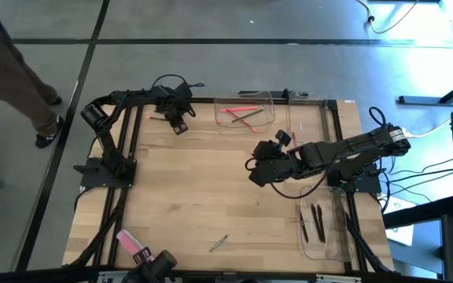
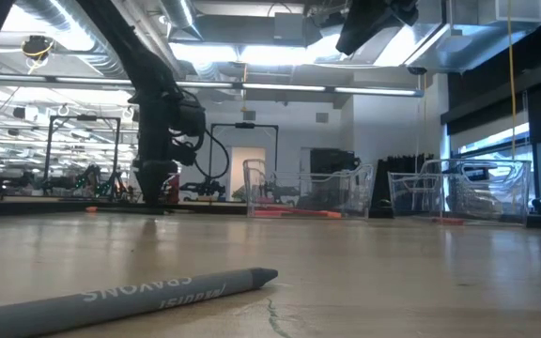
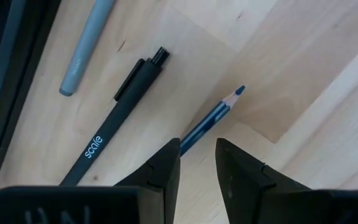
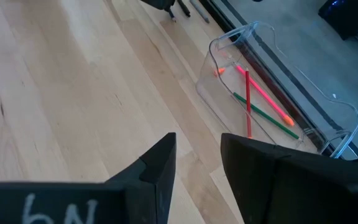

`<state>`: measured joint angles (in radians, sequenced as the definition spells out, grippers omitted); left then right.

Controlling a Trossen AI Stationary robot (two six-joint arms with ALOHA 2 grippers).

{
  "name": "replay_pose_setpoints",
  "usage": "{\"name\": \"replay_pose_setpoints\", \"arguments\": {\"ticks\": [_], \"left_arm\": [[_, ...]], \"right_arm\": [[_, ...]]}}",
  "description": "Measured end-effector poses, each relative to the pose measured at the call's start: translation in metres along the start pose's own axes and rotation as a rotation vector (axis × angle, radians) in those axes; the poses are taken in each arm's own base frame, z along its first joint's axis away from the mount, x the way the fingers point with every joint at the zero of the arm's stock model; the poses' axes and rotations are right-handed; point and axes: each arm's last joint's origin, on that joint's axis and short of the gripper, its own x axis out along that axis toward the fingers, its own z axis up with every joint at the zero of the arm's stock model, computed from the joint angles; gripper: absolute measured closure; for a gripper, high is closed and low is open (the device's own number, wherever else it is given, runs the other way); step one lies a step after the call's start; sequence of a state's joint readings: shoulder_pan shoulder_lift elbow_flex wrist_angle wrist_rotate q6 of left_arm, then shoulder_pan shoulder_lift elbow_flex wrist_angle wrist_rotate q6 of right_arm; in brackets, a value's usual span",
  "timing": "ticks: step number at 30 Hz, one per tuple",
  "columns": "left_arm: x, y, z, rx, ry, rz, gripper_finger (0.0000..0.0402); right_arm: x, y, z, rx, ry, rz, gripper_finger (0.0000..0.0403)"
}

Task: Sort crayons/erasers/pens/pencils in bins
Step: Put the dark blue pencil into the top left transparent bin

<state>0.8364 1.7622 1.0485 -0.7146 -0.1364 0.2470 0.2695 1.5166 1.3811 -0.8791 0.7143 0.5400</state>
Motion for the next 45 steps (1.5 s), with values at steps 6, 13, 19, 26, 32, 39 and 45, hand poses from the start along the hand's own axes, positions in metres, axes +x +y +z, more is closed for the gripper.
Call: {"name": "replay_pose_setpoints", "arguments": {"ticks": [6,13,19,26,32,39,45], "left_arm": [[0.0,0.0,0.0,0.003,-0.001,0.0,0.0308],[0.0,0.0,0.001,-0.007,-0.008,0.002,0.0308],[0.0,0.0,0.001,-0.03,-0.012,0.003,0.0308],[0.0,0.001,0.002,-0.183,-0.02,0.003,0.0308],[0.0,0.001,0.002,-0.27,-0.019,0.002,0.0308],[-0.01,-0.005,0.002,-0.158,-0.044,0.004,0.0308],[-0.011,-0.012,0.004,-0.036,-0.051,-0.003,0.0308]], "right_arm": [[0.0,0.0,0.0,0.0,0.0,0.0,0.0272],[0.0,0.0,0.0,-0.003,0.0,0.0,0.0272],[0.0,0.0,0.0,-0.003,0.0,0.0,0.0272],[0.0,0.0,0.0,-0.003,0.0,0.0,0.0272],[0.0,0.0,0.0,-0.003,0.0,0.0,0.0272],[0.0,0.0,0.0,-0.003,0.0,0.0,0.0272],[0.0,0.0,0.0,-0.003,0.0,0.0,0.0272]]}}
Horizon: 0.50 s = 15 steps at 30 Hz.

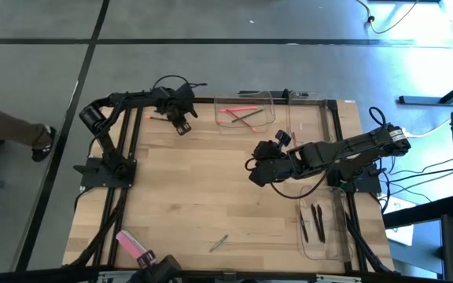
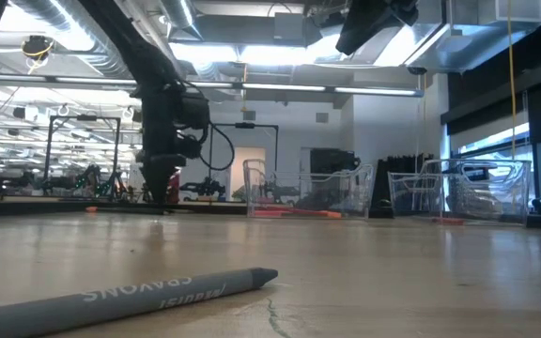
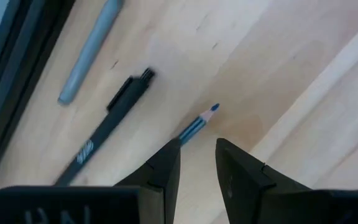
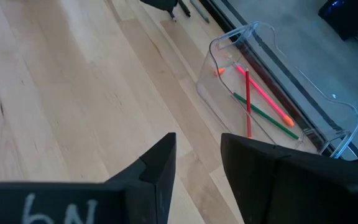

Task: Sort crayons/erasers/pens/pencils in bins
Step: Put the dark blue pencil into the top left transparent bin

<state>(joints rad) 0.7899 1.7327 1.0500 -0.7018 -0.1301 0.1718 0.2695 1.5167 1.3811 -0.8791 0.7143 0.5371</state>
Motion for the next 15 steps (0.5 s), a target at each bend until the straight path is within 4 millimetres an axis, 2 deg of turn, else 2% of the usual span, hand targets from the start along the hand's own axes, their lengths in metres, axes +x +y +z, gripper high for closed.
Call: {"name": "replay_pose_setpoints", "arguments": {"ticks": [3,10,15], "left_arm": [[0.005,-0.002,0.002,0.07,0.004,-0.006,0.0308],[0.02,-0.003,0.005,0.096,0.03,-0.01,0.0308],[0.021,-0.005,0.007,0.116,0.019,0.041,0.0308]], "right_arm": [[0.0,0.0,0.0,0.0,0.0,0.0,0.0272],[0.0,0.0,0.0,0.0,0.0,0.0,0.0272],[0.0,0.0,0.0,0.0,0.0,0.0,0.0272]]}}
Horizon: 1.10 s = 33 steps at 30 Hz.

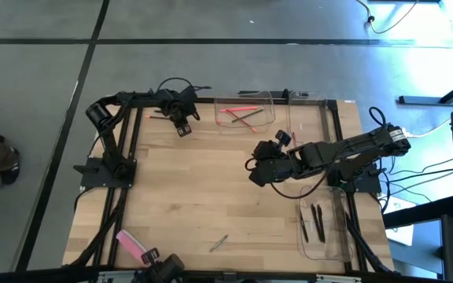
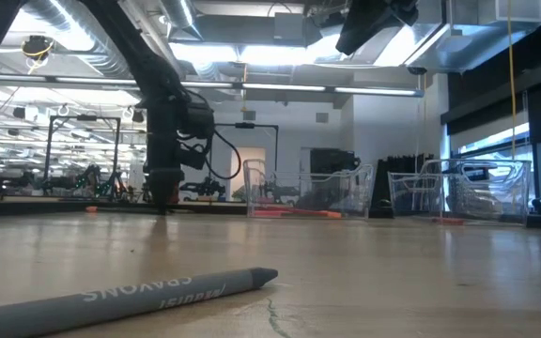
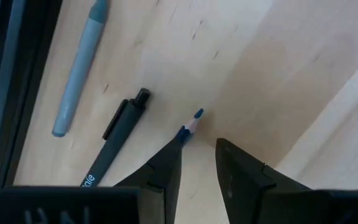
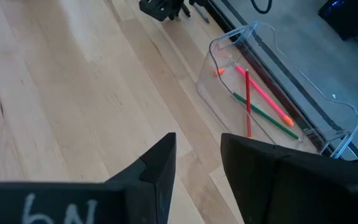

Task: Sort crayons/erasers/pens/pencils in bins
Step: Put the dark blue pencil into the top left transparent bin

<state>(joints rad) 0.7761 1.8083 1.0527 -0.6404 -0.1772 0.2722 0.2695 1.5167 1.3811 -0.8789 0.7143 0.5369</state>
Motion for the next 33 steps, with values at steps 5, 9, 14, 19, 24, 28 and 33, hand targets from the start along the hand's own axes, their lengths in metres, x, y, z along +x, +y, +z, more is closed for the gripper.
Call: {"name": "replay_pose_setpoints", "arguments": {"ticks": [5,9,14,19,24,28,33], "left_arm": [[-0.0006,-0.0012,-0.0003,0.006,0.004,-0.006,0.0308],[-0.005,-0.0016,-0.001,0.016,0.053,-0.035,0.0308],[-0.0072,0.0027,0.0017,0.008,0.037,-0.025,0.0308],[-0.0067,0.0062,0.001,-0.005,0.036,-0.02,0.0308],[-0.0064,0.0067,0.0003,-0.016,0.035,-0.041,0.0308],[-0.0037,0.0049,-0.0024,-0.013,0.024,-0.046,0.0308],[-0.0008,0.0034,-0.0048,-0.008,0.042,-0.052,0.0308]], "right_arm": [[-0.0001,-0.0001,0.0,0.0,0.0,0.0,0.0272],[0.0011,-0.0013,0.0006,0.004,0.001,-0.004,0.0272],[0.0043,-0.0048,0.0024,0.015,0.005,-0.017,0.0272],[0.0073,-0.0082,0.004,0.025,0.01,-0.026,0.0272],[0.0085,-0.0095,0.0045,0.023,0.013,-0.028,0.0272],[0.0083,-0.0093,0.0044,0.01,0.014,-0.025,0.0272],[0.0084,-0.0093,0.0044,0.003,0.014,-0.025,0.0272]]}}
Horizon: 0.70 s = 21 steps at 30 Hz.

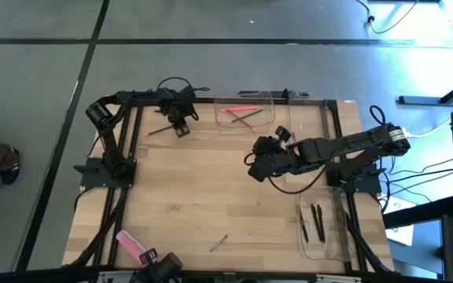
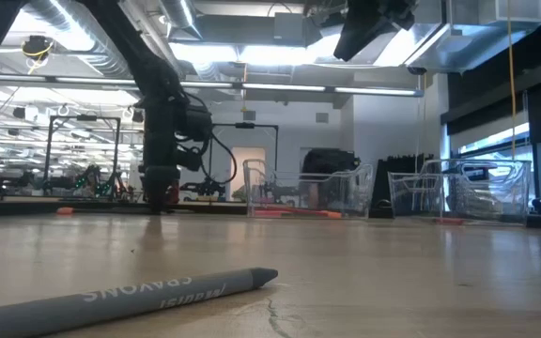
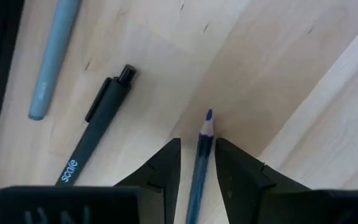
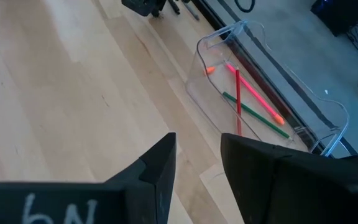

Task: Sort crayons/erasers/pens/pencils in bins
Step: Put the dark blue pencil into the top left transparent bin

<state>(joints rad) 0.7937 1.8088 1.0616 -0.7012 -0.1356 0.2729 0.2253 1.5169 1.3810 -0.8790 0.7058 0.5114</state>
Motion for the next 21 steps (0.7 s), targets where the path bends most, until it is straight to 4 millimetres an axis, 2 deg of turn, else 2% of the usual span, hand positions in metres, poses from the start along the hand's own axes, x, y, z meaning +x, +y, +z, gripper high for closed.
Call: {"name": "replay_pose_setpoints", "arguments": {"ticks": [21], "left_arm": [[0.0025,0.0019,-0.0043,-0.014,0.002,-0.03,0.0308]], "right_arm": [[-0.0001,0.0,0.0,0.002,0.001,0.002,0.0272]]}}
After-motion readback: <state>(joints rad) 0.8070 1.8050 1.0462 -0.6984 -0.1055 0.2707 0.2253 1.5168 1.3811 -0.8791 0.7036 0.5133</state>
